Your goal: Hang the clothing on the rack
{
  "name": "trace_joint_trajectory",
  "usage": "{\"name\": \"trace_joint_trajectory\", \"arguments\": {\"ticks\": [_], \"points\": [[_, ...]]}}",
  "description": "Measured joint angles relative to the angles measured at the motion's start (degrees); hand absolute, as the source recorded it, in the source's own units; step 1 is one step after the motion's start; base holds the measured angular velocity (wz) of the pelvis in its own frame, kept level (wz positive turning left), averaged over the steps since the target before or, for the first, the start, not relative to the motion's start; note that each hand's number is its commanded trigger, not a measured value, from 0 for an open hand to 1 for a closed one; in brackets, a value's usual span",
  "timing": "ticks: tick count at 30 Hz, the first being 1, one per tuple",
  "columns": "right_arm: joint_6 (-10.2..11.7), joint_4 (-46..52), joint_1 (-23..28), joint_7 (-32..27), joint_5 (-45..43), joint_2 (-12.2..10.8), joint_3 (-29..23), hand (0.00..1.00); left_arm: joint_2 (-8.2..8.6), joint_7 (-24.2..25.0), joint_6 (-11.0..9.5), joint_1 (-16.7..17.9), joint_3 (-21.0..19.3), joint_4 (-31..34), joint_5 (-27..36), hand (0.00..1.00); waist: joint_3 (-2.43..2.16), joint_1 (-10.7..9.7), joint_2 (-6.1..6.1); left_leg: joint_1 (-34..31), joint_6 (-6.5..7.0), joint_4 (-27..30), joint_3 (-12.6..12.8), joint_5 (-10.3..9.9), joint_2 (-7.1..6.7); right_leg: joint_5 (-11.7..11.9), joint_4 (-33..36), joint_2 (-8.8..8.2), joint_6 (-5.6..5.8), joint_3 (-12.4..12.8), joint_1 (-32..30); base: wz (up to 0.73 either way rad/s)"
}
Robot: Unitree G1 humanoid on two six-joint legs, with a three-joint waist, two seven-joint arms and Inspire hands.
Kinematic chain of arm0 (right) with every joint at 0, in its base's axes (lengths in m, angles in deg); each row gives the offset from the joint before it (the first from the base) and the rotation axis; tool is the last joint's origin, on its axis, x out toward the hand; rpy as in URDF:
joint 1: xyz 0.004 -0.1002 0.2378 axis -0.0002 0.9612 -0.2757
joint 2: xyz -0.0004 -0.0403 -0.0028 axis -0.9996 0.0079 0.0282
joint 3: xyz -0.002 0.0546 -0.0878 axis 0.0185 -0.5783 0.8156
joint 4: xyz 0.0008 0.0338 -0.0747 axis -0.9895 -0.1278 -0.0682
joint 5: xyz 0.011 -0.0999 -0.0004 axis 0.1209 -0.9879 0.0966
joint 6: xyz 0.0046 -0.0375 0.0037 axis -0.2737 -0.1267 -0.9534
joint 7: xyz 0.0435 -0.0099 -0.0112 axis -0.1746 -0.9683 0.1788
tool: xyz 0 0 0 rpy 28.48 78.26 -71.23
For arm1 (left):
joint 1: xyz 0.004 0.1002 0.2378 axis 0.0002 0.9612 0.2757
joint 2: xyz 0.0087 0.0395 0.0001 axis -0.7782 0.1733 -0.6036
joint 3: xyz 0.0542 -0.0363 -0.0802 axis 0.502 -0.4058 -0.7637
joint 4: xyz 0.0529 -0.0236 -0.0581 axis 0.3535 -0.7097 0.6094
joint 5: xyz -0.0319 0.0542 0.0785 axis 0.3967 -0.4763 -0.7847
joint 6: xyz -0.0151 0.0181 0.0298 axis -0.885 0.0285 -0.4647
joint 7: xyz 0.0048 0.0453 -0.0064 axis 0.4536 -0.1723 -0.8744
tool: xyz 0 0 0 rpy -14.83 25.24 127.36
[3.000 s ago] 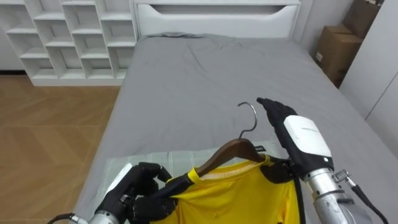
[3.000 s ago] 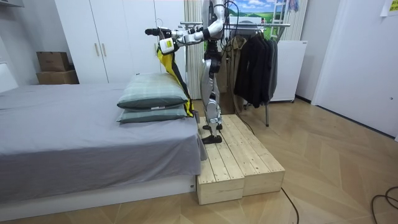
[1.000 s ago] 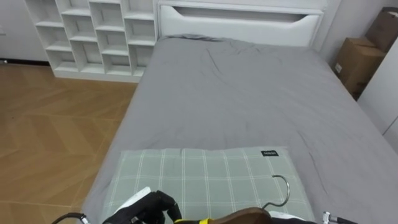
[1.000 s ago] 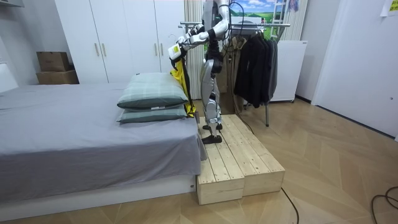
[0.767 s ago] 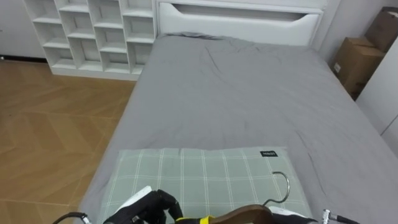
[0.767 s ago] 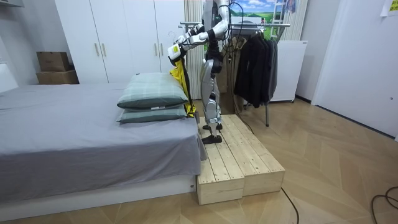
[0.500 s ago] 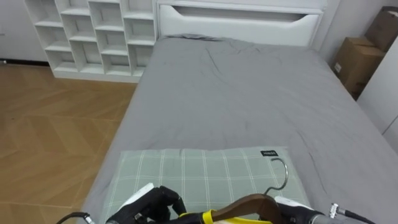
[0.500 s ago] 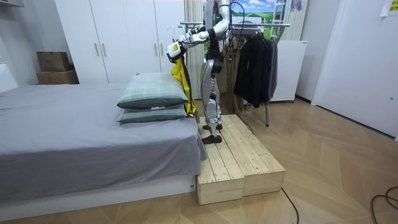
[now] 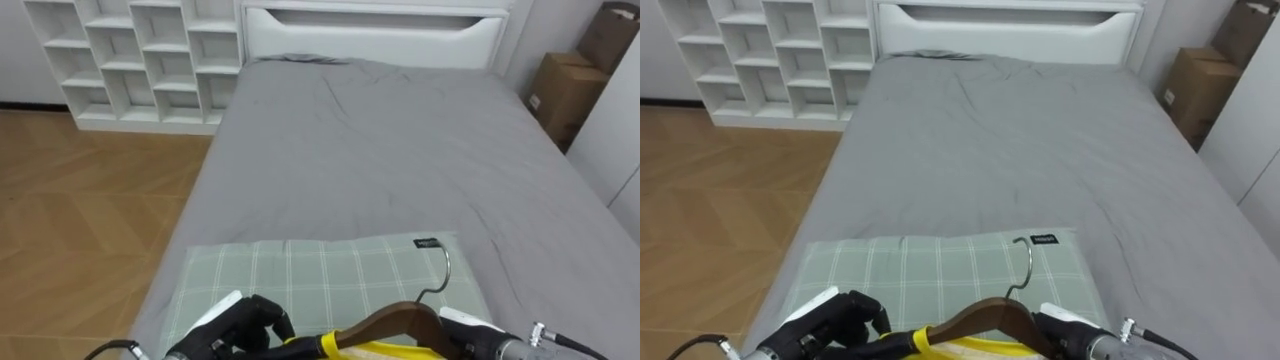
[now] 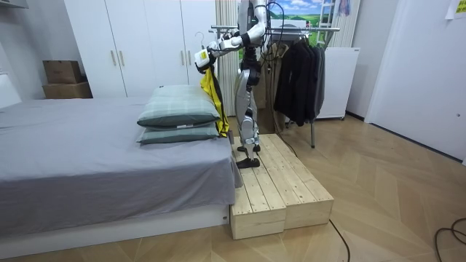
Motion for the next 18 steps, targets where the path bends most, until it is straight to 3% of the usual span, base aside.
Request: {"name": "trace_joint_trajectory", "arguments": {"ticks": [9,11,12,18], "points": [[0.0,0.0,0.0,0.0,0.0,0.0,0.0,1.0,0.01,0.0,0.0,0.0,0.0,0.0,0.0,1.0,-0.03,0.0,-0.14,0.1,0.0,0.1,0.0,0.0,0.02,0.0,0.1,0.01,0.0,0.1,0.0,0.0],[0.0,0.0,0.0,0.0,-0.2,0.0,0.0,1.0,0.02,0.0,0.0,0.0,0.0,0.0,0.0,0.65,-0.03,0.0,-0.17,0.1,0.0,0.1,0.1,0.0,0.02,0.0,0.1,0.01,0.0,0.1,0.0,0.0],[0.0,0.0,0.0,-0.1,-0.2,0.0,0.0,1.0,0.02,0.0,0.0,0.0,0.0,0.0,0.0,0.0,-0.03,0.0,-0.18,0.1,0.0,0.1,0.1,0.0,0.02,0.0,0.1,0.01,0.0,0.1,0.0,0.0],[0.0,0.0,0.0,-0.2,-0.7,0.0,0.0,1.0,0.76,-1.2,0.0,0.0,-0.7,-0.1,0.0,0.0,-0.05,0.1,-0.44,0.0,0.01,0.1,0.1,0.0,0.02,0.0,0.1,0.01,0.0,0.2,-0.1,0.0]]}}
